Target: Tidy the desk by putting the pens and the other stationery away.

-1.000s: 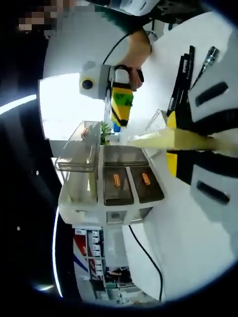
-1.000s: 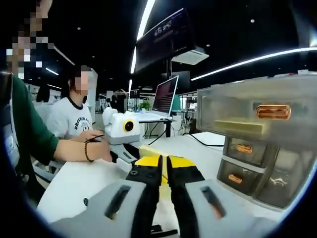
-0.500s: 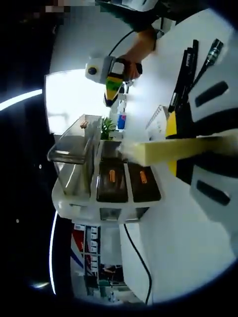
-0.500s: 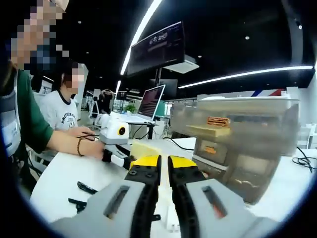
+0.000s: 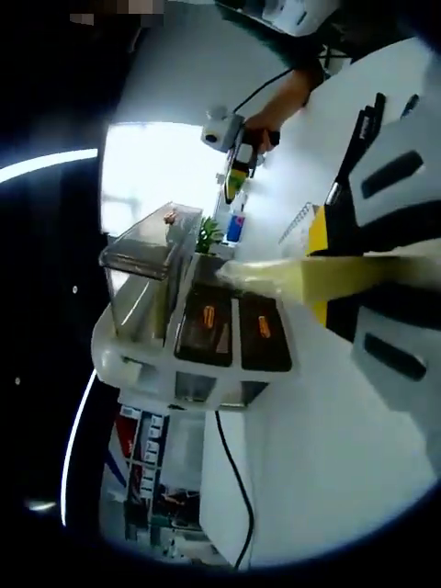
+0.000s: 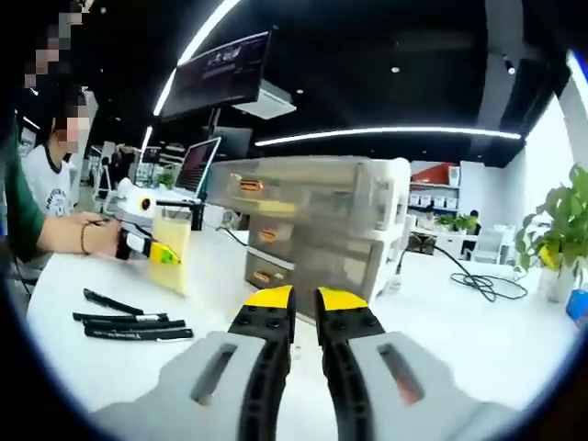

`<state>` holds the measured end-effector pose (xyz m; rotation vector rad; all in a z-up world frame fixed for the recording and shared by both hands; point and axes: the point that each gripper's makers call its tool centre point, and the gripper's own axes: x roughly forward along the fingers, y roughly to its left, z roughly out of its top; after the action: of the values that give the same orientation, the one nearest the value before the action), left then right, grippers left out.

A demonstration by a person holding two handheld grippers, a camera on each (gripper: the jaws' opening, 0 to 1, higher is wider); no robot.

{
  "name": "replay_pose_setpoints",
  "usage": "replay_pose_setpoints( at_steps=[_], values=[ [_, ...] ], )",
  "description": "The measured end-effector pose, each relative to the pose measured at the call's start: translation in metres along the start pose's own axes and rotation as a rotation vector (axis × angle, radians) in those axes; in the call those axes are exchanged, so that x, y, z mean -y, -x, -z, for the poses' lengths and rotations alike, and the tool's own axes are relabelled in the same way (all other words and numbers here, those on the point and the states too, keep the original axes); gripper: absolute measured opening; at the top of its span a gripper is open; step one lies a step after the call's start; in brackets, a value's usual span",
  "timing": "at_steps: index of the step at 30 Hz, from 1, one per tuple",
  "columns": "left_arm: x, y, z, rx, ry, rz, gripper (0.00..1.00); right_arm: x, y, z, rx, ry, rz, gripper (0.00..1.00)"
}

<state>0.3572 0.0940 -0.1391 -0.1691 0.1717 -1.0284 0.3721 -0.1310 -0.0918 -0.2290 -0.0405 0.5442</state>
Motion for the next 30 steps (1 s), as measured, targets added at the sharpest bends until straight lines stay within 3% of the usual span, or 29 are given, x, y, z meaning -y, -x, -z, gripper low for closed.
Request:
replay_pose_setpoints(
  at_steps=[2,4,8,10,17,22,27,30],
  values=[
    [0.008,0.001,-0.001,0.001,-0.006,0.023,0.09,0.011,0.001,0.013,-0.064,0.004,0.063,0.12],
    [0.016,0.002,-0.002,-0.002,-0.02,0.047,0.09,0.02,0.002,0.034,-0.141,-0.054,0.113,0.12],
    [0.043,0.003,-0.005,0.016,-0.039,0.169,0.09,0.016,-0.002,0.043,-0.131,-0.233,0.059,0.12],
    [0.056,0.003,-0.007,0.034,0.008,0.227,0.09,0.024,0.0,0.048,-0.141,-0.252,0.084,0.12],
    [0.072,-0.002,-0.009,0.035,-0.067,0.2,0.09,0.036,0.004,0.052,-0.141,-0.281,0.143,0.12],
    [0.085,0.001,-0.028,0.101,-0.07,0.208,0.09,0.032,0.002,0.049,-0.129,-0.291,0.13,0.12],
    [0.081,0.003,-0.035,0.118,-0.046,0.185,0.09,0.033,0.003,0.048,-0.124,-0.299,0.132,0.12],
    [0.085,0.009,-0.051,0.176,-0.05,0.197,0.09,0.035,0.004,0.046,-0.114,-0.301,0.139,0.12]
  ],
)
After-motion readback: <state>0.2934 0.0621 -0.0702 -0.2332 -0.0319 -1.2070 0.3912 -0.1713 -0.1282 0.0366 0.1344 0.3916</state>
